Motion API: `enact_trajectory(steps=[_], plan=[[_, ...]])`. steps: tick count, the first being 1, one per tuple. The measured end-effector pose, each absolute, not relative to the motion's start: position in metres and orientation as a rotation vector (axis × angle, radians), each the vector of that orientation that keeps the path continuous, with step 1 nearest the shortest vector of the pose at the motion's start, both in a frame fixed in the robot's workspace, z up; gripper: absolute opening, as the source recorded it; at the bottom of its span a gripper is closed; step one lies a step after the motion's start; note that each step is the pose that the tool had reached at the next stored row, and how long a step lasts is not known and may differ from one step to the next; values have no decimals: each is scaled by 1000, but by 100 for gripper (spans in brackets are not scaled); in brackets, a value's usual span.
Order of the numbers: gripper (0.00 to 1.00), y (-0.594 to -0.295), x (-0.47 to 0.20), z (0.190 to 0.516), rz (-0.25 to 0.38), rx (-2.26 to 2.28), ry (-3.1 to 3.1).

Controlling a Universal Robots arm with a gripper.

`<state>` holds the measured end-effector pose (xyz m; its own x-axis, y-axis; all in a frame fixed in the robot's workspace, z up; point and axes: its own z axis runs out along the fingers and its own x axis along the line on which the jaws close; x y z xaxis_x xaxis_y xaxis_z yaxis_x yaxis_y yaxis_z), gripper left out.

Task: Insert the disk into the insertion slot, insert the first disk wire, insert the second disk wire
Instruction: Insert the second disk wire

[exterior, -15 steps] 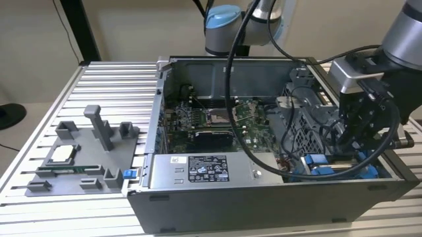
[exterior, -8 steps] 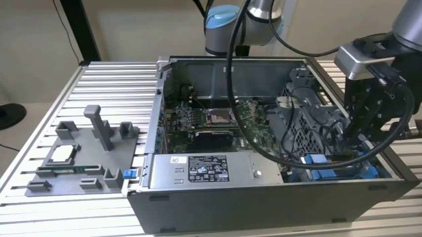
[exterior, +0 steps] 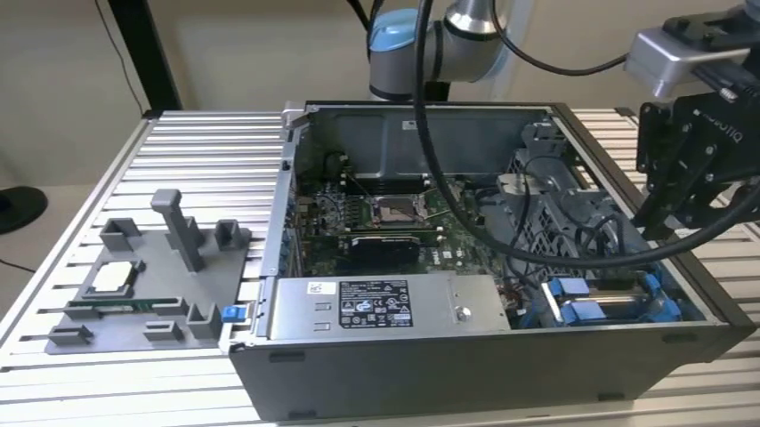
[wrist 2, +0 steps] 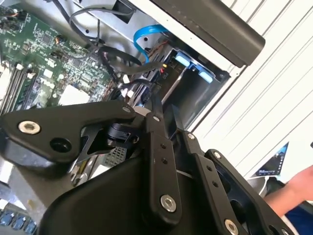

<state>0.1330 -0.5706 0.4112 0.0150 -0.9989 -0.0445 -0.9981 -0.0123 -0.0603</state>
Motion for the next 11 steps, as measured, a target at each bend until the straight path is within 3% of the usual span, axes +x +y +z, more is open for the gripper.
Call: enact_trajectory(steps=[11], plan=[[100, -571, 133, 424, -16, -2184, 2154]])
